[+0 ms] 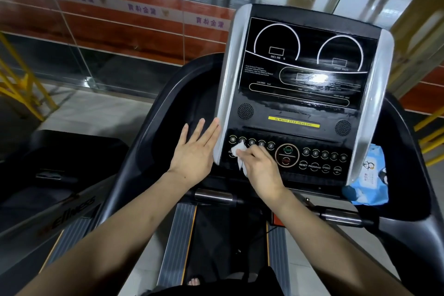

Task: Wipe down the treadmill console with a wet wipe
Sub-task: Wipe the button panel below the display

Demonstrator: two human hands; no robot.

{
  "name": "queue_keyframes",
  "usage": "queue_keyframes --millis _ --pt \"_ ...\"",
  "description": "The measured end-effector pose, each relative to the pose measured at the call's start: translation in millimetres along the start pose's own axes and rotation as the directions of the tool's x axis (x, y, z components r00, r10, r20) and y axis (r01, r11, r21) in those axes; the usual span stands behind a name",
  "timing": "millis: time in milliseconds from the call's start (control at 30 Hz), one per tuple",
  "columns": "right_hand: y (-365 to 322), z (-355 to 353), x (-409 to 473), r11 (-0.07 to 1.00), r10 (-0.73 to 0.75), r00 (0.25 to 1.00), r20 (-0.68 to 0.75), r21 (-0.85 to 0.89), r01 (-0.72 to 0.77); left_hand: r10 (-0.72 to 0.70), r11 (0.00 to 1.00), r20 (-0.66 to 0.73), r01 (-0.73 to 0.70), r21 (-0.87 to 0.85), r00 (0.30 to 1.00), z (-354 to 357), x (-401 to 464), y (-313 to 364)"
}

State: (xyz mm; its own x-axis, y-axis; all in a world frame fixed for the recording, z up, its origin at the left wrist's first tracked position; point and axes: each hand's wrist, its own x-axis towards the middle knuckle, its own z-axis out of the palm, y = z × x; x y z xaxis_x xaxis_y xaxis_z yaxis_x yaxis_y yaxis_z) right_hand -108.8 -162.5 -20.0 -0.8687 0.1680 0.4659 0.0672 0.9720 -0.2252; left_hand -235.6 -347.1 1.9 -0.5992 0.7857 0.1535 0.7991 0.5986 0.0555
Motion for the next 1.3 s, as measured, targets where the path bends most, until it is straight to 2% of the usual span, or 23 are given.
queue_keyframes --millis 67,133,200,267,300,367,433,500,533,567,667,800,900,1033,1200,1300 --pt "7.3 -11.8 -7.7 0.984 0.077 0.993 0.085 0.153 -0.09 -0.005 0.998 -0.033 0.003 -0.062 0.999 -1.4 -1.3 1.7" --pt "10.7 -30.8 -11.1 0.888 0.282 0.949 0.139 0.337 -0.314 -0.023 0.984 -0.108 0.003 -0.176 0.994 -4.8 -2.4 7.6" --pt "10.3 -51.1 -12.5 0.688 0.487 0.86 0.151 0.541 -0.484 -0.073 0.946 -0.206 0.003 -0.324 0.976 -11.8 -4.4 19.4" --pt "5.9 -71.6 -12.7 0.467 0.59 0.788 0.178 0.721 -0.512 -0.126 0.901 -0.27 -0.004 -0.435 0.955 -17.4 -4.3 33.8" --pt "3.2 -80.3 -12.7 0.389 0.614 0.768 0.184 0.776 -0.497 -0.149 0.871 -0.268 -0.002 -0.491 0.952 -20.6 -3.1 41.1" --pt "-1.9 -95.5 -12.4 0.266 0.649 0.737 0.19 0.851 -0.454 -0.219 0.722 -0.167 0.044 -0.691 0.961 -28.8 1.3 55.2" --pt "-6.7 -106.9 -14.8 0.111 0.665 0.707 0.24 0.904 -0.412 -0.256 0.448 0.01 0.128 -0.885 0.967 -37.6 5.9 69.7" --pt "-9.3 -113.1 -18.9 0.02 0.645 0.7 0.306 0.909 -0.416 -0.229 0.17 0.14 0.181 -0.969 0.963 -45.1 9.6 83.4" --pt "-10.1 -114.6 -20.7 0.003 0.636 0.699 0.329 0.904 -0.428 -0.204 0.084 0.186 0.206 -0.975 0.961 -46.3 10.9 89.0" --pt "-10.3 -115.3 -22.2 -0.009 0.627 0.698 0.346 0.899 -0.438 -0.176 0.043 0.222 0.233 -0.972 0.959 -47.5 11.4 94.1" --pt "-12.3 -114.9 -23.3 -0.022 0.607 0.712 0.353 0.903 -0.429 -0.126 0.0 0.286 0.288 -0.957 0.95 -45.9 11.9 102.7" --pt "-14.4 -112.0 -21.9 -0.001 0.596 0.736 0.321 0.917 -0.399 -0.074 -0.177 0.355 0.338 -0.924 0.932 -43.3 9.8 106.3" --pt "-12.6 -109.4 -21.5 0.059 0.607 0.749 0.267 0.924 -0.378 -0.126 -0.2 0.338 0.31 -0.93 0.933 -42.3 9.9 103.6" --pt "-8.1 -107.6 -21.9 0.116 0.637 0.736 0.229 0.916 -0.385 -0.247 -0.317 0.34 0.256 -0.913 0.908 -44.4 10.3 99.7" --pt "-2.7 -111.8 -25.3 0.265 0.641 0.741 0.2 0.849 -0.458 -0.286 -0.249 0.319 0.252 -0.935 0.903 -40.4 9.7 92.7" --pt "-0.6 -114.9 -23.7 0.215 0.65 0.727 0.221 0.864 -0.455 -0.262 -0.242 0.291 0.229 -0.943 0.92 -42.3 8.4 92.7"
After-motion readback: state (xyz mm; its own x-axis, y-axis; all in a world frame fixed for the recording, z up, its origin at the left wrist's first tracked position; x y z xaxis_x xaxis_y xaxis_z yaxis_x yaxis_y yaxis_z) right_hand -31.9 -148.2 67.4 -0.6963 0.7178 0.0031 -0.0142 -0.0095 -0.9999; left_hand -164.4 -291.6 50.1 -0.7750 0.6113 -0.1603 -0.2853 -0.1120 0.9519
